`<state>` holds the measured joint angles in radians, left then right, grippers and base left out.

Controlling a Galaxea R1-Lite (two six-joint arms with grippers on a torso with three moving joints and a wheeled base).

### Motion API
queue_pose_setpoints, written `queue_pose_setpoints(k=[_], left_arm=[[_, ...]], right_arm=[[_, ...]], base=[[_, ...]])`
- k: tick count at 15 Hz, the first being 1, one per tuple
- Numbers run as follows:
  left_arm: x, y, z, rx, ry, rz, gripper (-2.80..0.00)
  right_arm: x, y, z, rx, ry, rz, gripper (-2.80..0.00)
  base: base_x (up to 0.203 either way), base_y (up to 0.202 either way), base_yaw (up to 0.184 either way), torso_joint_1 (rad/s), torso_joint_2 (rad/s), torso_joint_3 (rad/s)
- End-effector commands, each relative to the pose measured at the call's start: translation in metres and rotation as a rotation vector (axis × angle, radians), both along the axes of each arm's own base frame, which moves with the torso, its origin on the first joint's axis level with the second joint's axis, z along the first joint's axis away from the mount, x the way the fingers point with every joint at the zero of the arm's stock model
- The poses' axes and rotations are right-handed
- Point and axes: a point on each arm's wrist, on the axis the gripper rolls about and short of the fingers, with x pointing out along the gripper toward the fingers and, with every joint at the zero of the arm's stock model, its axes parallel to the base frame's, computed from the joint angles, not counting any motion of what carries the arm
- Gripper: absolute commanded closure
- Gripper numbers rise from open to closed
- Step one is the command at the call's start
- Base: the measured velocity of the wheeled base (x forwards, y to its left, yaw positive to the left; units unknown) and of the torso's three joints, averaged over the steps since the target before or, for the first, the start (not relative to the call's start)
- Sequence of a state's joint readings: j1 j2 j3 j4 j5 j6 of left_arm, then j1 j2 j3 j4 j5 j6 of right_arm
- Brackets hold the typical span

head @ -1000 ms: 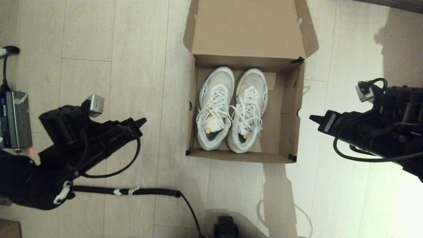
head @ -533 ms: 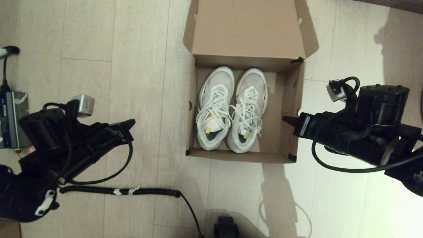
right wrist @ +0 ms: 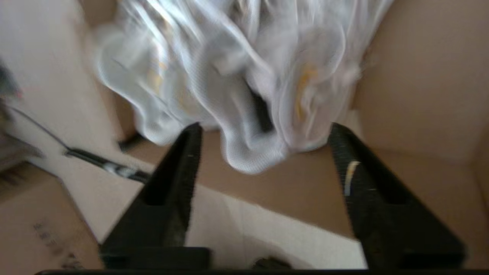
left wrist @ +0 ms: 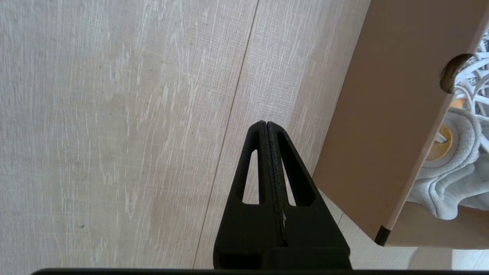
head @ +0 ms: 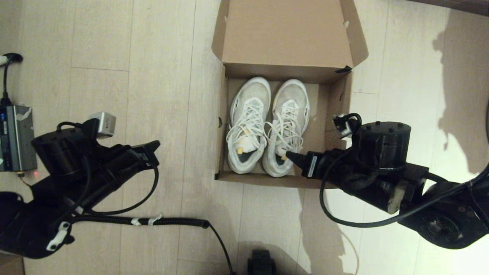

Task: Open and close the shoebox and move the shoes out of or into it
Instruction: Put the shoes out of the shoe box

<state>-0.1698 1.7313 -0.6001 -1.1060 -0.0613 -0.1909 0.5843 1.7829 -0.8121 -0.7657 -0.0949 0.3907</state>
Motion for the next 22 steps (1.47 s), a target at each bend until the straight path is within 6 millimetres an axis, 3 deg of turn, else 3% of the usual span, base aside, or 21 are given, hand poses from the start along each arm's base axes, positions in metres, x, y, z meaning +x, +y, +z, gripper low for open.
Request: queue_pose_setpoints(k=[1, 7, 9, 13, 16, 19, 22], left_arm=[[0.0, 0.001, 0.001, -0.004, -0.009, 0.002, 0.0], [-0.005, 0.003, 0.01, -0.017, -0.079, 0.012, 0.0], [-0.008, 0.003, 0.012, -0.019, -0.087, 0.013, 0.0], [-0.011, 0.004, 0.009, -0.02, -0.075, 0.013, 0.0], [-0.013, 0.004, 0.012, -0.022, -0.086, 0.013, 0.0], [-0.016, 0.005, 0.015, -0.025, -0.097, 0.012, 0.0], [-0.019, 0.005, 0.019, -0.027, -0.11, 0.011, 0.0]], right_arm=[[0.004, 0.008, -0.018, -0.04, 0.035, -0.001, -2.8], [0.026, 0.019, -0.05, -0.098, 0.011, -0.052, -2.8], [0.034, 0.024, -0.059, -0.089, -0.003, -0.06, 0.0], [0.043, 0.027, -0.066, -0.094, -0.035, -0.091, 0.0], [0.043, 0.029, -0.061, -0.083, -0.053, -0.091, 0.0], [0.034, 0.022, -0.025, -0.036, -0.124, -0.1, 0.0], [0.01, 0.009, 0.02, -0.016, -0.152, -0.104, 0.0]], base=[[0.0, 0.0, 0.0, 0.0, 0.0, 0.0], [0.0, 0.0, 0.0, 0.0, 0.0, 0.0], [0.0, 0.0, 0.0, 0.0, 0.0, 0.0], [0.0, 0.0, 0.0, 0.0, 0.0, 0.0], [0.0, 0.0, 0.0, 0.0, 0.0, 0.0], [0.0, 0.0, 0.0, 0.0, 0.0, 0.0], [0.0, 0.0, 0.0, 0.0, 0.0, 0.0]])
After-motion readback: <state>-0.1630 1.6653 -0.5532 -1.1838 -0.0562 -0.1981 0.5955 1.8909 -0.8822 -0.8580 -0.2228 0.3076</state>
